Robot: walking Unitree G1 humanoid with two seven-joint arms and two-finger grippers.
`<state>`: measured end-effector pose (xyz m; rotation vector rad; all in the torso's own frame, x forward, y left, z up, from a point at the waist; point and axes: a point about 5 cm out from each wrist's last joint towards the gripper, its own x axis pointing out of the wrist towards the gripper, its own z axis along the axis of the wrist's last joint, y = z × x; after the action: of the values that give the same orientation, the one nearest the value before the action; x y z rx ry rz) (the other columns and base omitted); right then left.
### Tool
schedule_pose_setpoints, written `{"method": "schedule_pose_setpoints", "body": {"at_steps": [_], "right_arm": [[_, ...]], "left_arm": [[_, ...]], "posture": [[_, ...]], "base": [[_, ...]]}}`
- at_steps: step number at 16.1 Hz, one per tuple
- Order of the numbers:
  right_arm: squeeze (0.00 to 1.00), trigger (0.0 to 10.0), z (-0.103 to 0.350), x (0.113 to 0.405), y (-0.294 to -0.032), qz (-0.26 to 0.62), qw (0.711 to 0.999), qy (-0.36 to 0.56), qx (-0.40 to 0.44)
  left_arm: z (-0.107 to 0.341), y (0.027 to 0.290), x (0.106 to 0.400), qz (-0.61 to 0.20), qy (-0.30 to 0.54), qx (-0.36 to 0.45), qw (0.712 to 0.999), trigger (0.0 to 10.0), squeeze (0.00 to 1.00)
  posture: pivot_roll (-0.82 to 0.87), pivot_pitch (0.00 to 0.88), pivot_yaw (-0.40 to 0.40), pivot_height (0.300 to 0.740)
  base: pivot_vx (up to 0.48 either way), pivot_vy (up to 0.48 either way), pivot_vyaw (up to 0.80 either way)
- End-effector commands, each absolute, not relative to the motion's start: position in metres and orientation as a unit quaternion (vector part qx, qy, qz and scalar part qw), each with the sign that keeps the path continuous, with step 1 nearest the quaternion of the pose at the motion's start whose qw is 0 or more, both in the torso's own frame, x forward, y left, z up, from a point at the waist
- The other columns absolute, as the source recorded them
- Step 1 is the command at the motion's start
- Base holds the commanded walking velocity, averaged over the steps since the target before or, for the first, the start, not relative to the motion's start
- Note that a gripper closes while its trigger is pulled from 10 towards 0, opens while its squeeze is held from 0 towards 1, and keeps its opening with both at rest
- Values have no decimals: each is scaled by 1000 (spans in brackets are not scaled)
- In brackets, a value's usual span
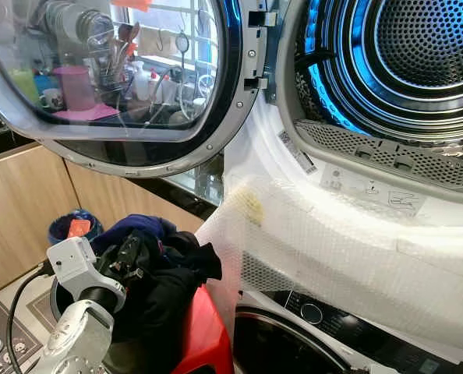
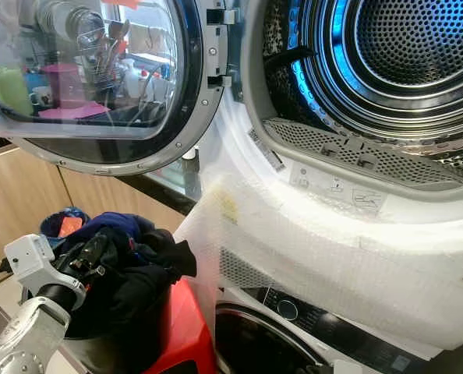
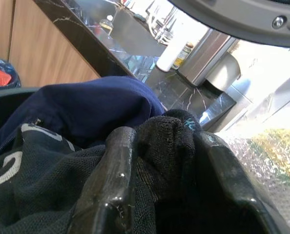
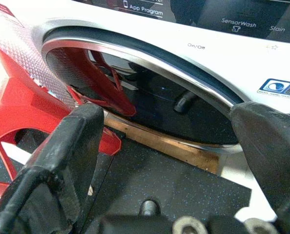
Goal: Clothes washing
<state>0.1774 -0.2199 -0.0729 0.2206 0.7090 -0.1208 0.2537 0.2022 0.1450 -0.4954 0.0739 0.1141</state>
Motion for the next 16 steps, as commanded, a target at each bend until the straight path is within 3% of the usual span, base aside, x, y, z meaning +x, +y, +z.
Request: {"method": "schedule_pose_setpoints", "body": {"at_steps": [1,15,16], "right_arm": [[0,10000,-72,179,-220,-60,932,340,107],[0,10000,-72,178,-219,-63,931,342,108],[0,10000,-72,178,-219,-63,931,342,109]], "left_arm": [[146,201,256,54,55,-248,966,10000,0],[151,223,257,117,83,-279,949,10000,0],[151,225,257,125,83,-283,947,9412,0]], "posture": [[91,0,-43,740],[104,0,-45,740],[104,0,-45,740]], "base": [[0,0,0],[0,0,0],[0,0,0]]}}
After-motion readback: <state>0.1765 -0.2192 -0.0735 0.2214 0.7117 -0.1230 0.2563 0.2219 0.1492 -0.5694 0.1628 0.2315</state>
